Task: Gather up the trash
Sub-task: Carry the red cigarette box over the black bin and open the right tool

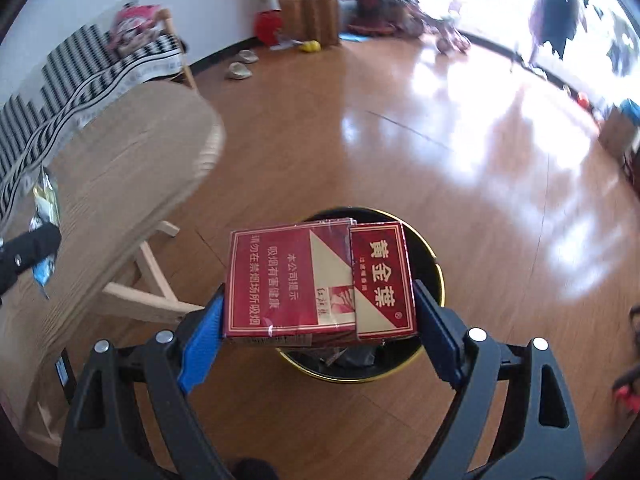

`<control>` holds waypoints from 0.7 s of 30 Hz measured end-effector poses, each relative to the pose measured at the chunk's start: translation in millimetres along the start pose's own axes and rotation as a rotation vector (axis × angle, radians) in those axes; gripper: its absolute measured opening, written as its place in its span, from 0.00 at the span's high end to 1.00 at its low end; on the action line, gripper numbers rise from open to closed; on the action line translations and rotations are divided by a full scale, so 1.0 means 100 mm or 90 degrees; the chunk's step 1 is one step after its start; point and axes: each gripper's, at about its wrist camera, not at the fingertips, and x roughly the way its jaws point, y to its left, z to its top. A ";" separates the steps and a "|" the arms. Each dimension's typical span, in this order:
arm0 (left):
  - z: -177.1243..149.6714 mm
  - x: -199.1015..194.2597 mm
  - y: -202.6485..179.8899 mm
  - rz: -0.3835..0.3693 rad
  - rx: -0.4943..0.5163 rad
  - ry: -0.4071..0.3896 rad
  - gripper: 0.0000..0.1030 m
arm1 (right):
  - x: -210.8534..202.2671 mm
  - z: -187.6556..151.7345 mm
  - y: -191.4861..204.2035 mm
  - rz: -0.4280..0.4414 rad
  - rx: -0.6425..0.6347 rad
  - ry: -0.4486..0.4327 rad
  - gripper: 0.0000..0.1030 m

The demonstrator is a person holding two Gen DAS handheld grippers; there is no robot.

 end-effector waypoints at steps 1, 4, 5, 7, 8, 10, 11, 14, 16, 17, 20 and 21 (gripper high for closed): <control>0.03 0.05 -0.03 -0.007 0.004 0.001 0.88 | 0.04 -0.01 -0.11 0.003 0.018 0.010 0.19; 0.06 0.16 -0.15 -0.019 0.014 0.003 0.88 | 0.07 -0.05 -0.27 0.010 0.052 0.022 0.19; 0.10 0.20 -0.16 -0.021 0.015 0.005 0.88 | 0.06 -0.06 -0.28 0.009 0.056 0.021 0.19; 0.14 0.27 -0.18 -0.024 0.018 0.008 0.88 | 0.06 -0.04 -0.31 0.004 0.059 0.018 0.19; 0.14 0.30 -0.21 -0.026 0.018 0.010 0.88 | 0.06 -0.02 -0.29 0.005 0.057 0.018 0.19; 0.19 0.35 -0.24 -0.029 0.015 0.011 0.88 | 0.07 -0.02 -0.26 0.002 0.055 0.018 0.19; 0.20 0.37 -0.25 -0.031 0.014 0.012 0.88 | 0.11 0.06 -0.19 -0.001 0.052 0.019 0.19; 0.23 0.43 -0.28 -0.035 0.015 0.015 0.88 | 0.13 0.08 -0.20 -0.005 0.050 0.018 0.19; 0.23 0.45 -0.30 -0.039 0.015 0.016 0.88 | 0.12 0.05 -0.18 -0.006 0.052 0.015 0.18; 0.23 0.45 -0.31 -0.040 0.016 0.016 0.88 | 0.12 0.06 -0.19 -0.006 0.051 0.015 0.18; 0.25 0.48 -0.31 -0.043 0.015 0.019 0.88 | 0.12 0.05 -0.14 -0.008 0.053 0.014 0.18; 0.26 0.48 -0.30 -0.043 0.014 0.019 0.88 | 0.12 0.05 -0.14 -0.008 0.053 0.013 0.18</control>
